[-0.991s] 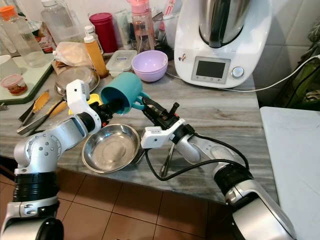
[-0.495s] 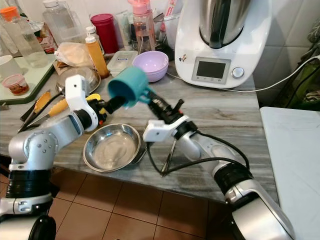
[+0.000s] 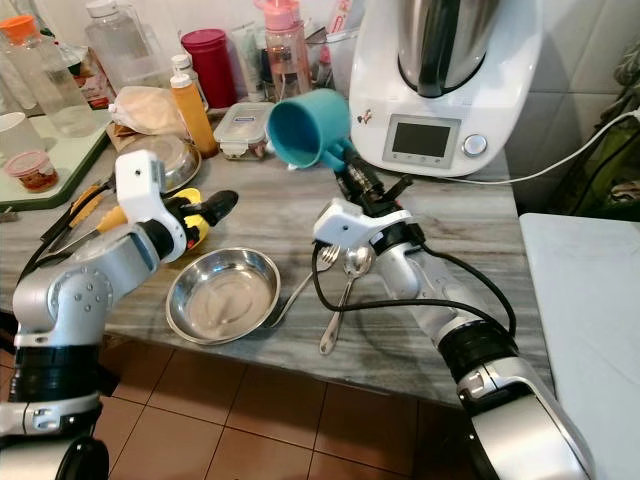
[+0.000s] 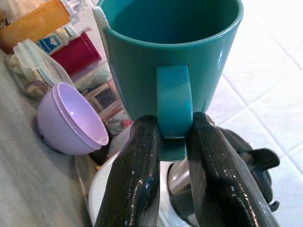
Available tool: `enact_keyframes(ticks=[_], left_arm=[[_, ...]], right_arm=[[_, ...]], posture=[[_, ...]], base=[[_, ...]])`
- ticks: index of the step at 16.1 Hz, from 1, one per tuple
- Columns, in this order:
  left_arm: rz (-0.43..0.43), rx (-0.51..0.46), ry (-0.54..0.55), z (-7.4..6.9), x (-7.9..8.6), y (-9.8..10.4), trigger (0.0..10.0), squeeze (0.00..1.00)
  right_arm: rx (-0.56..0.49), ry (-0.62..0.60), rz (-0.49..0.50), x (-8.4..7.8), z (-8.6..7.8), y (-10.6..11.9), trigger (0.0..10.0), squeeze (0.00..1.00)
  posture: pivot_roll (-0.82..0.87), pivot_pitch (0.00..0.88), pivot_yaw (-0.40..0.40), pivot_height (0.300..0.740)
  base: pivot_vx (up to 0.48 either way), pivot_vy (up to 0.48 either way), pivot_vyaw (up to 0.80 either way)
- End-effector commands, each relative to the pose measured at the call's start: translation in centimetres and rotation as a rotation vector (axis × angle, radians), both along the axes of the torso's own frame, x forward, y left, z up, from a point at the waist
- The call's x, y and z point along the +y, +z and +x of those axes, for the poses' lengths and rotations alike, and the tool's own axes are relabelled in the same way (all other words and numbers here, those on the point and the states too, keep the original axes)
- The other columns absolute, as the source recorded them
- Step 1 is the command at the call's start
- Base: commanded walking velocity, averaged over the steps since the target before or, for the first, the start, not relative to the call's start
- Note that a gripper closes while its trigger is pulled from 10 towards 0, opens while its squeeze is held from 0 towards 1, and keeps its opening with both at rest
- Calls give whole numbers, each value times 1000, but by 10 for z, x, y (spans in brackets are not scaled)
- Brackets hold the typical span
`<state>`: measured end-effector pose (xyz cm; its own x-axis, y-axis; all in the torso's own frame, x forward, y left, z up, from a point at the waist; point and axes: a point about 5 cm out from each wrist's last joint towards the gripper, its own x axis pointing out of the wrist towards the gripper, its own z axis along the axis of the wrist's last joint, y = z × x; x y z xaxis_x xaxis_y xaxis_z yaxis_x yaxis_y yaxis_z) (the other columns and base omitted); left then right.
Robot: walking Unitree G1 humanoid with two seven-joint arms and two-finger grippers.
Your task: Setting the table
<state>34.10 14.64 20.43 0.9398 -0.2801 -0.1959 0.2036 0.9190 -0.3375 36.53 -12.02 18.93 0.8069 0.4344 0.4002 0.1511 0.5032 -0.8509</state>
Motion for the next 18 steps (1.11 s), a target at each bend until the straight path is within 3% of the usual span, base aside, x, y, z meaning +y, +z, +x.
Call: enact_keyframes(ticks=[1,2,3,4,9,13,16,18], left_arm=[[41,-62,41,-3,8,6,10000,1000],[48,-78,54,-5,10,6,10000,1000],[71,-102,74,-8,12,3,10000,816],[103,-136,100,-12,15,0,10000,0],[150,-162,184,-23,28,-11,10000,0],[280,-174,250,-35,40,-27,10000,0],[310,-186,255,-39,40,-31,10000,0],[324,-188,256,-40,40,-32,10000,0]], right_arm=[[8,17,55,5,2,10,0,0],[23,14,69,4,3,10,0,0],[68,16,105,5,5,10,0,0],[146,37,174,8,8,8,0,0],[477,160,448,34,16,9,0,0],[771,253,682,53,20,9,0,0],[947,280,770,59,16,0,0,0],[967,285,762,60,14,-3,0,0]], posture=[[-161,47,138,740],[-160,47,136,740],[-156,46,132,740],[-150,48,126,740],[-135,66,113,740],[-130,73,104,740],[-130,79,98,740],[-130,79,98,740]], base=[[0,0,0],[0,0,0],[0,0,0],[0,0,0],[0,0,0],[0,0,0],[0,0,0],[0,0,0]])
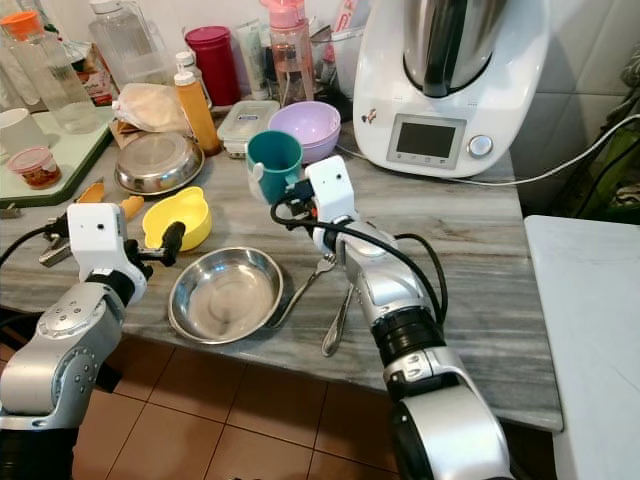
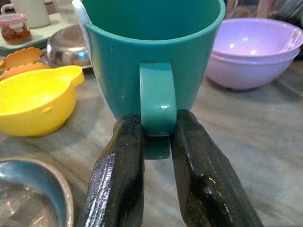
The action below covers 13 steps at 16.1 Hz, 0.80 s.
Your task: Setting the table
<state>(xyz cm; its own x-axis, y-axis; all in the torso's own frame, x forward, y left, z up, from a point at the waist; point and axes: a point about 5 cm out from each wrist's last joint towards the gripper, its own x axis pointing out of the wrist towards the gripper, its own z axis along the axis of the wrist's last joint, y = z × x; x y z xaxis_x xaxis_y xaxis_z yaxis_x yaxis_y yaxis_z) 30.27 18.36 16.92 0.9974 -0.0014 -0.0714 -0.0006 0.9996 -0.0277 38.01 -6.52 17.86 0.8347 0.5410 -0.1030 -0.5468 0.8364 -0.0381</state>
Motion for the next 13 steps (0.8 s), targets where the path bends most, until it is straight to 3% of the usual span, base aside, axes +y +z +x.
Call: enact_keyframes(ticks=[1,13], left_arm=[[25,-17,14,-2,3,3,10000,0],[25,-17,14,-2,3,3,10000,0]], right_arm=[[-21,21,19,5,-1,7,0,0],[-21,21,19,5,-1,7,0,0]], posture=[[-130,79,98,740],[-130,79,98,740]], base=[[0,0,0],[0,0,0]])
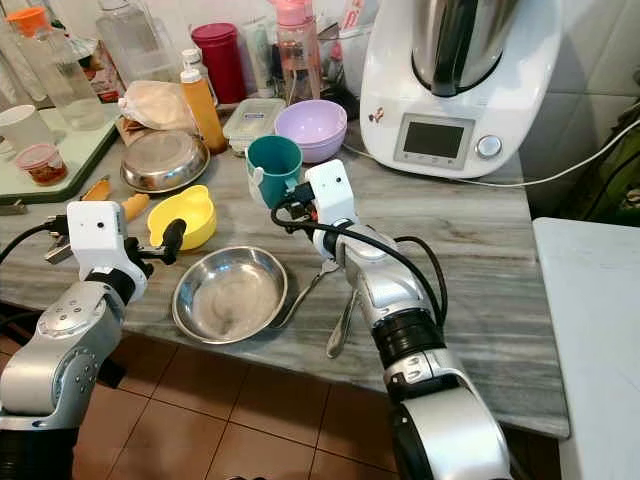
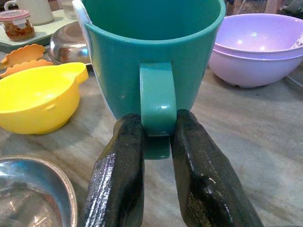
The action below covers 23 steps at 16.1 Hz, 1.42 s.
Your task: Setting the table
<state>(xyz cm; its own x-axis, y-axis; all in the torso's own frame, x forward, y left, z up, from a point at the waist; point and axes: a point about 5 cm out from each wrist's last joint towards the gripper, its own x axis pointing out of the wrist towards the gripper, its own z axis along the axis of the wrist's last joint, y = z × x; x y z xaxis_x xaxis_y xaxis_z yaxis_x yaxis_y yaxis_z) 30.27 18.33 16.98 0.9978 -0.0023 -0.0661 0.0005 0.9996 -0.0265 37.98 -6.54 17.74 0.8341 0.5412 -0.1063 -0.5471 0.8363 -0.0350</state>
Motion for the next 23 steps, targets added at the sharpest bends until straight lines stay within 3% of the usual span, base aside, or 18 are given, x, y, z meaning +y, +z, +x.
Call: enact_keyframes(ticks=[1,3,4,7,12,16,17,18,23], left_arm=[[24,-12,15,-2,3,2,10000,0],[36,-14,16,-3,3,1,10000,0],[65,-36,-3,-4,0,-4,10000,0],[116,-92,-50,-4,-5,-6,10000,0],[132,-121,-81,-7,-10,-9,10000,0],[150,-109,-103,-13,-8,-27,10000,0],[162,-100,-113,-14,-7,-33,10000,0],[164,-97,-114,-14,-7,-35,10000,0],[171,-117,-121,-11,-13,-35,10000,0]], right_arm=[[-26,21,19,5,-1,9,0,0],[-5,35,17,5,-3,8,0,0],[-13,46,-29,3,-5,2,10000,0],[-9,57,-114,-4,-7,-11,10000,0],[-6,61,-110,-1,-7,-13,10000,0],[17,89,-123,4,-9,-26,10000,0],[22,89,-128,4,-9,-28,10000,667],[26,88,-133,4,-9,-30,10000,1000],[23,71,-145,3,-5,-32,10000,1000]], posture=[[-130,79,98,740],[-130,79,98,740],[-149,55,102,740],[-154,47,110,740],[-151,45,112,740],[-148,45,108,740],[-148,45,108,740],[-149,43,107,740],[-152,35,108,740]], base=[[0,0,0],[0,0,0],[0,0,0],[0,0,0],[0,0,0],[0,0,0],[0,0,0],[0,0,0],[0,0,0]])
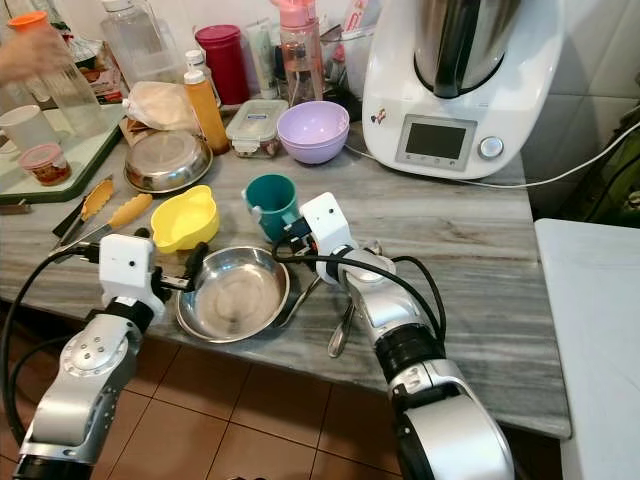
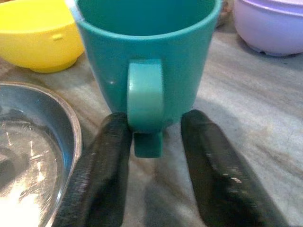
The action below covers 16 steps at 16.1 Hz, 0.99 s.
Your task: Setting the table
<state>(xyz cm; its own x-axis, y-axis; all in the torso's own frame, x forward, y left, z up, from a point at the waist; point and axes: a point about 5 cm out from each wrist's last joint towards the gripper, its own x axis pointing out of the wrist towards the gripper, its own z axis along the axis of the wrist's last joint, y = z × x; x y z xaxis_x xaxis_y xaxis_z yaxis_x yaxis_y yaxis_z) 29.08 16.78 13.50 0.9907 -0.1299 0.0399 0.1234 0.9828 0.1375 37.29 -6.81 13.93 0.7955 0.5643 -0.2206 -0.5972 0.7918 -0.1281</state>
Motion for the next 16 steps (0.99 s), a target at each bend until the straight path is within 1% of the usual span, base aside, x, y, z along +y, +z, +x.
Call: enact_keyframes(ticks=[1,5,9,11,12,13,14,16], left_arm=[[13,-3,10,1,3,0,10000,0],[13,-6,17,3,4,0,10000,0],[8,-16,17,4,4,3,10000,0],[-56,-44,-76,-2,-2,11,10000,0],[-75,-45,-110,-4,-4,12,10000,0],[-72,-46,-116,-5,-4,12,10000,0],[-71,-45,-145,-8,-6,13,10000,0],[-64,-38,-166,-14,-5,11,10000,0]], right_arm=[[-20,10,-3,5,3,6,10000,1000],[-45,-19,-6,4,10,14,10000,1000],[-108,-25,-13,5,14,27,10000,1000],[-187,-22,-30,0,11,35,10000,1000],[-207,-26,-36,-3,10,37,10000,1000],[-214,-31,-32,-5,8,37,10000,1000],[-240,-55,-27,-12,4,38,10000,1000],[-276,-144,7,-26,-5,40,10000,1000]], posture=[[-152,35,108,740],[-151,32,108,740],[-147,27,105,740],[-145,22,99,740],[-145,21,96,740],[-145,21,96,740],[-148,16,95,740],[-159,11,96,740]], base=[[0,0,0],[0,0,0],[0,0,0],[0,0,0],[0,0,0],[0,0,0],[0,0,0],[0,0,0]])
